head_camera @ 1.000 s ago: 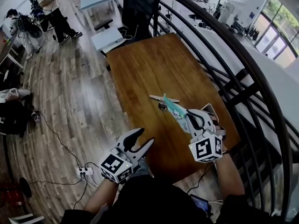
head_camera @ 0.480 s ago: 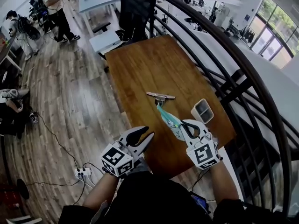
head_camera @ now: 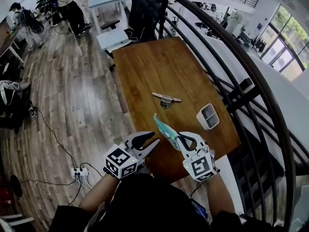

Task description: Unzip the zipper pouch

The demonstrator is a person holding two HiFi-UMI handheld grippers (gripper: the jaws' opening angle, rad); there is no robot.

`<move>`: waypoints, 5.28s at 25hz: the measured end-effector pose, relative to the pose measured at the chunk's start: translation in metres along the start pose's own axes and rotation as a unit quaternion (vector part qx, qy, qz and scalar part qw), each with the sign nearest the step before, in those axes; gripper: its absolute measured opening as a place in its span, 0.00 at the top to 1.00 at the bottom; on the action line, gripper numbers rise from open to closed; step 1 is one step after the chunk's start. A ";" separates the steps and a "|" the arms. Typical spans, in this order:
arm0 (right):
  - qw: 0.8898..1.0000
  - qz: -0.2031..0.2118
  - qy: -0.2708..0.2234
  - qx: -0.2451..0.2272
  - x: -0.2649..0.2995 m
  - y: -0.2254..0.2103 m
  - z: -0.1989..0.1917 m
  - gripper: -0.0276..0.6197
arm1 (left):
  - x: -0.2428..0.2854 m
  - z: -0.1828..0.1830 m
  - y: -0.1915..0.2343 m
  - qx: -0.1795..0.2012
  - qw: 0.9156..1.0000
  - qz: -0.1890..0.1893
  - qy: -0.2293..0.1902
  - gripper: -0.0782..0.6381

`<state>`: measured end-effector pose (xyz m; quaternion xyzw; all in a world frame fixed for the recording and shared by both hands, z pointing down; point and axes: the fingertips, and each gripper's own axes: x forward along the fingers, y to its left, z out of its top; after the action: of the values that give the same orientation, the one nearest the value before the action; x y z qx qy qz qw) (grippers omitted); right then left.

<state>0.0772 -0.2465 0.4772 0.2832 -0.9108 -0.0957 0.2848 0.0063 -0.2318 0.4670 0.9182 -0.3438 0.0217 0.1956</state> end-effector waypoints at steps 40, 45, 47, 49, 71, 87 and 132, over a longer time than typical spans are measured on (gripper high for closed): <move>0.998 0.022 -0.039 -0.052 -0.023 0.043 0.024 0.95 | 0.000 -0.007 -0.040 -0.147 0.977 -0.155 0.010 0.72; 0.998 0.009 -0.041 -0.045 -0.027 0.038 0.019 0.95 | -0.002 -0.008 -0.045 -0.125 0.981 -0.144 0.018 0.75; 0.998 0.006 -0.040 -0.043 -0.027 0.037 0.017 0.95 | -0.006 -0.005 -0.044 -0.128 0.981 -0.143 0.009 0.78; 0.998 0.007 -0.036 -0.045 -0.026 0.038 0.016 0.95 | -0.009 -0.002 -0.044 -0.136 0.980 -0.148 0.001 0.79; 0.998 0.010 -0.025 -0.052 -0.021 0.044 0.015 0.95 | 0.002 -0.017 -0.055 -0.036 0.988 -0.141 0.055 0.67; 0.998 0.013 -0.026 -0.049 -0.022 0.037 0.011 0.95 | 0.011 -0.022 -0.054 0.026 0.986 -0.139 0.089 0.67; 0.998 0.050 -0.050 -0.003 -0.054 0.055 -0.006 0.77 | 0.018 -0.033 -0.063 -0.023 0.990 -0.076 0.117 0.87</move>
<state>0.0916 -0.1712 0.4754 0.2313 -0.9366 -0.0977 0.2444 0.0636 -0.1869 0.4789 0.9283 -0.2479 0.1058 0.2562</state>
